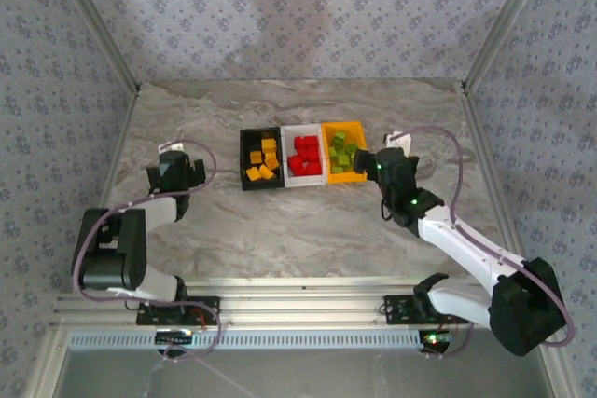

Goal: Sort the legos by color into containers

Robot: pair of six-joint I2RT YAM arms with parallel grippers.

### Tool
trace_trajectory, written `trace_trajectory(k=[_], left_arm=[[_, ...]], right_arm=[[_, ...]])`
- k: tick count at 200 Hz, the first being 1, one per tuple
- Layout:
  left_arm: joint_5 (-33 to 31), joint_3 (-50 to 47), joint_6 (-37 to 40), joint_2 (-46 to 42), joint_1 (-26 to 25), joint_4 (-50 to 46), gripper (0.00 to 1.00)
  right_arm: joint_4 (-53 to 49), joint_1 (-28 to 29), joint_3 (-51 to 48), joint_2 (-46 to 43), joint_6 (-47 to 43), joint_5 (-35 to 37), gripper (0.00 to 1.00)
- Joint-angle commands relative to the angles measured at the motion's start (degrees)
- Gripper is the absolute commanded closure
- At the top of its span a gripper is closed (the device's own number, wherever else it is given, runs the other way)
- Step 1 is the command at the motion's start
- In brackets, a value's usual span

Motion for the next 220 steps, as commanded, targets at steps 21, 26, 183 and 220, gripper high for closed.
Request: trace_trajectory(k=[21, 26, 183, 220], left_arm=[[5.6, -5.5, 2.6, -0.1, 0.5, 15.2, 0.00], [7.8, -7.2, 2.6, 0.1, 0.9, 18.0, 0.00], [11.4, -7.1, 1.2, 2.0, 3.4, 19.7, 0.00], [11.5, -7.1, 1.1, 2.0, 3.5, 19.7, 0.00]], right_arm=[[7.8, -1.3, -2.8, -1.3, -6.8, -1.4, 0.00], [7.7, -1.5, -2.8, -1.3, -6.6, -1.3, 0.00], [18.1, -23.1, -17.0, -7.0, -18.6, -9.0, 0.00], [34.2, -29.3, -20.7, 5.8, -19.7, -17.0, 0.00]])
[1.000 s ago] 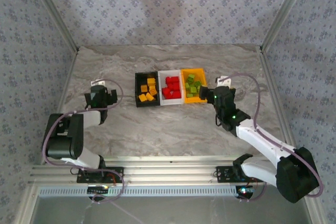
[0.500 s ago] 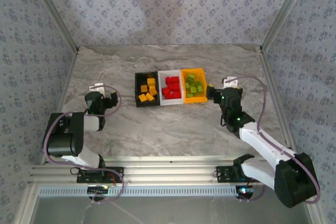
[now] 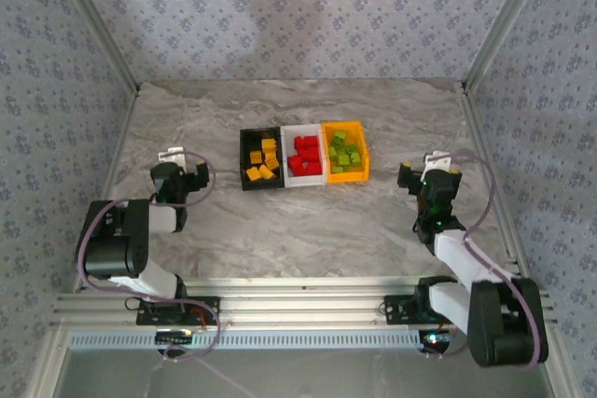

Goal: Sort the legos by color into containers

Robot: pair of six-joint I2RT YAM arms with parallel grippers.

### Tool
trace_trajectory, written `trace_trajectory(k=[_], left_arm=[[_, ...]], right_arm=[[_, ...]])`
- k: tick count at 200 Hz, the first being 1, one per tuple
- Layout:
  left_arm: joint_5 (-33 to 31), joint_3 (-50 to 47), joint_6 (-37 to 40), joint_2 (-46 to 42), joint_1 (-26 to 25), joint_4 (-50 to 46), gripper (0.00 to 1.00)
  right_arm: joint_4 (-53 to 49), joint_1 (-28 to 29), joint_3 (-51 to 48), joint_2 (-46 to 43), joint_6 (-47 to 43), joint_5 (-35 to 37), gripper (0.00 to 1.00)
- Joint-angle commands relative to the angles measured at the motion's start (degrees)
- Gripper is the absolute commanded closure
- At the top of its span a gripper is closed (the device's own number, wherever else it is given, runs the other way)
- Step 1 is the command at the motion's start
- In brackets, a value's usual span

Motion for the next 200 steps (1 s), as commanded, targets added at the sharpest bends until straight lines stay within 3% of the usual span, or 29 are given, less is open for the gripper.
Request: trace_trajectory(k=[1, 31, 55, 69, 200], left_arm=[[0.6, 0.5, -0.7, -0.6, 0.1, 1.6, 0.00], [0.6, 0.5, -0.6, -0.7, 0.1, 1.6, 0.00], [0.7, 0.5, -0.6, -0.7, 0.1, 1.6, 0.00], [0.6, 0.5, -0.7, -0.7, 0.1, 1.6, 0.00], [0.6, 0.5, -0.6, -0.7, 0.1, 1.5, 0.00]], right_arm=[[13.0, -3.6, -1.9, 7.3, -2.5, -6.9, 0.00], [20.6, -5.0, 0.4, 18.0, -2.0, -12.3, 0.00], [29.7, -4.2, 0.2, 26.7, -2.6, -11.3, 0.00], [19.9, -3.8, 3.6, 24.7, -2.9, -11.0, 0.00], [19.8, -3.8, 4.4, 25.4, -2.4, -9.8, 0.00]])
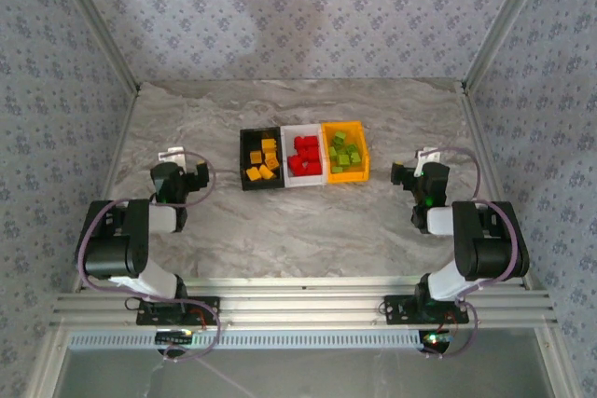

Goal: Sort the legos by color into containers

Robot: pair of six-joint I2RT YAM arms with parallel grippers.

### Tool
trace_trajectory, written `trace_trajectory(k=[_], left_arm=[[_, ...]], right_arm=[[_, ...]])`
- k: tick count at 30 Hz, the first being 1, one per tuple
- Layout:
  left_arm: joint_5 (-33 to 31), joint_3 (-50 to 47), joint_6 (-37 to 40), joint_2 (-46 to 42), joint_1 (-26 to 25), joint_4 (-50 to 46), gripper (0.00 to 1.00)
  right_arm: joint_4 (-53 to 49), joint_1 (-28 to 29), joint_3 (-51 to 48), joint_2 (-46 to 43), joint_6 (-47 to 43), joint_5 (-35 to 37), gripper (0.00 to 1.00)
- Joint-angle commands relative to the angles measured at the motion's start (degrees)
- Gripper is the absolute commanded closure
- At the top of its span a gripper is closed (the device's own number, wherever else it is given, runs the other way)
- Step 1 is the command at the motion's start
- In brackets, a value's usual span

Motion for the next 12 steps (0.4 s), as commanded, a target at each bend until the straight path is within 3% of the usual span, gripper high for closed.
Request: trace_trajectory(k=[1, 12], left_arm=[[0.6, 0.5, -0.6, -0.7, 0.1, 1.4, 0.00], [1.4, 0.8, 0.2, -0.6, -0.4, 1.0, 0.00]], right_arm=[[0.4, -0.1, 0.6, -0.1, -0.7, 0.0, 0.00], [0.4, -0.1, 0.6, 0.0, -0.7, 0.0, 0.00]])
